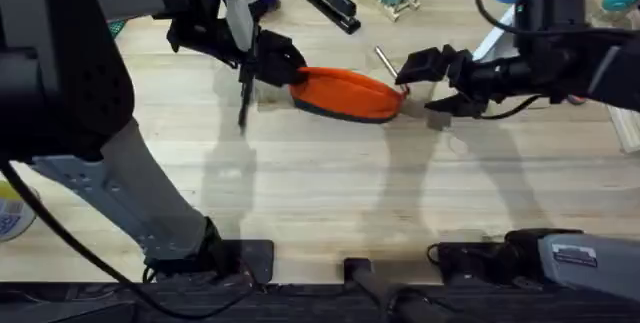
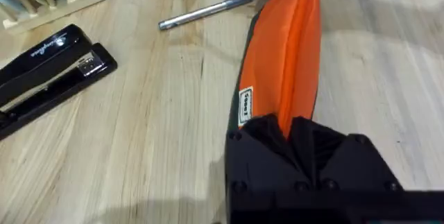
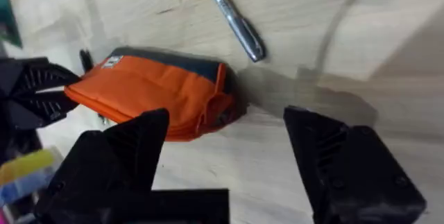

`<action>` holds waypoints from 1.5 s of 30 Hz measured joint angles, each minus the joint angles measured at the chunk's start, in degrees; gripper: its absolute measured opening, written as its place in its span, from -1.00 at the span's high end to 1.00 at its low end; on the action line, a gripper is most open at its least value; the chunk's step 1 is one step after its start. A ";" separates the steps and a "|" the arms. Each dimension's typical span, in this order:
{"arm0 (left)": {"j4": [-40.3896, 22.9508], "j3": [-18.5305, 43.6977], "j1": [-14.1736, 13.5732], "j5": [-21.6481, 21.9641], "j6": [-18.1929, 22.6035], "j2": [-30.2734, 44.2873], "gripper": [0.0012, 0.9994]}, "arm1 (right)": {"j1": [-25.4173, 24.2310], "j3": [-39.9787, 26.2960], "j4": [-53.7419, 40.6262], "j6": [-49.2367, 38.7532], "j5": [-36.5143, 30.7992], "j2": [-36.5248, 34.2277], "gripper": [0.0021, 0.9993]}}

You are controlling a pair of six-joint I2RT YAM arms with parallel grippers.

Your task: Unzip the bag, pick up the pens from the table one at a time and place them inside, then zip the bag closed.

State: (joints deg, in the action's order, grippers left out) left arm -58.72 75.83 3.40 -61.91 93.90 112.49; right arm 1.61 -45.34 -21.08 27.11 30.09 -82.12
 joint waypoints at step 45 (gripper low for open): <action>0.00 0.00 0.00 0.00 -0.02 0.00 0.92 | 2.36 6.27 15.43 14.25 5.88 -2.71 -0.87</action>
State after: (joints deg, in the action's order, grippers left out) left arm -58.72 75.83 3.40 -61.91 93.89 112.49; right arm 3.97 -39.07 -5.65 41.36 35.97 -84.82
